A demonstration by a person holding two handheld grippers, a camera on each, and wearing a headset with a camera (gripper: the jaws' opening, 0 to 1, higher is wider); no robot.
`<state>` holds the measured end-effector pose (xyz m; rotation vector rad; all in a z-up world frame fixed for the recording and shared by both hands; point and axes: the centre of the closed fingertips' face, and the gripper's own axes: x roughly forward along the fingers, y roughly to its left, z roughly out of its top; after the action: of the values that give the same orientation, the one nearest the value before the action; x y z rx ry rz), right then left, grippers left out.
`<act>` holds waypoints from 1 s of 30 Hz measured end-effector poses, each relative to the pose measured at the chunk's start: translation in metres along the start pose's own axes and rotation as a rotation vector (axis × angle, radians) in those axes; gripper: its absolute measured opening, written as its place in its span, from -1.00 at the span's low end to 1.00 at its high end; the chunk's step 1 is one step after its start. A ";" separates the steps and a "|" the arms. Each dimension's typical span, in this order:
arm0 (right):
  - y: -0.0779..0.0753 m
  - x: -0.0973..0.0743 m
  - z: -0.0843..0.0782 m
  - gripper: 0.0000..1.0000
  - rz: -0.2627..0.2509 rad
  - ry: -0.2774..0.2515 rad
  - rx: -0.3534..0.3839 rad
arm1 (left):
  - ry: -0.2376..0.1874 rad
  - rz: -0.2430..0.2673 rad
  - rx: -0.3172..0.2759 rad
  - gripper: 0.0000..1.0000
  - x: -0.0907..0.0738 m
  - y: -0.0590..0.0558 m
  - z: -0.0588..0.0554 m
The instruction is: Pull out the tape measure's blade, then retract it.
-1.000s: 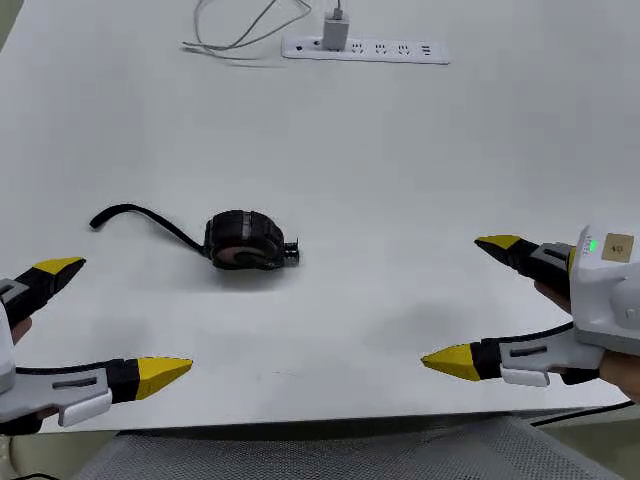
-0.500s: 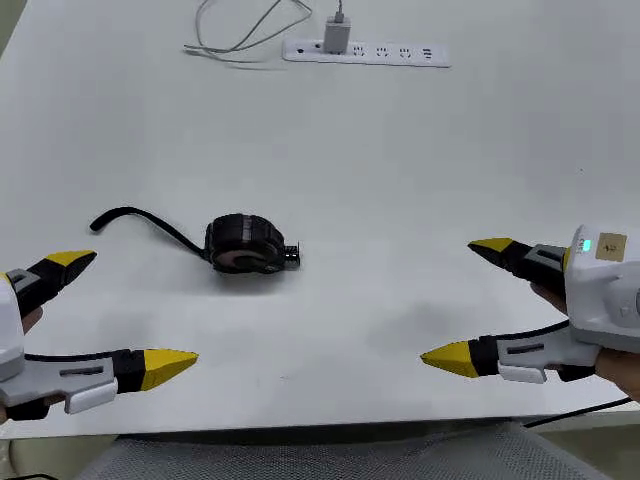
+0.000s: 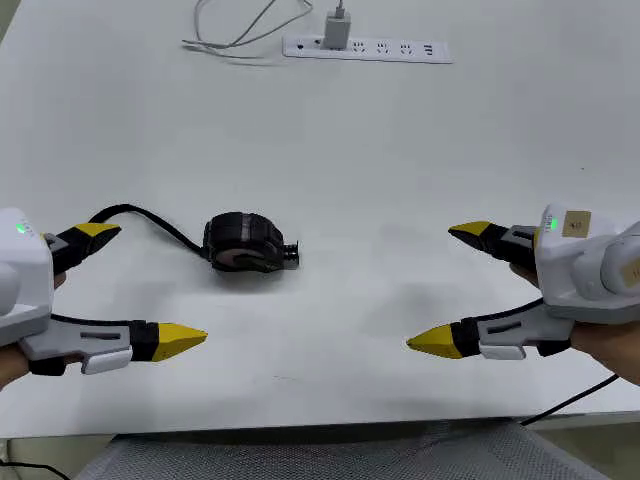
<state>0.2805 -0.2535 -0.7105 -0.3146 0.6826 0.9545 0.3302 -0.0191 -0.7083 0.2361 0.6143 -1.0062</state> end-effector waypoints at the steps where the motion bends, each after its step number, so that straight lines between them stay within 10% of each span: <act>1: -0.001 0.002 0.001 0.74 0.005 0.000 -0.003 | 0.007 -0.006 0.010 0.91 0.003 0.001 0.001; 30: -0.011 0.056 0.011 0.63 0.133 0.086 -0.106 | 0.208 -0.188 0.198 0.54 0.052 0.012 0.003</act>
<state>0.3166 -0.2177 -0.7395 -0.4097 0.7397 1.1117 0.3615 -0.0513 -0.7368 0.4683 0.7357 -1.2356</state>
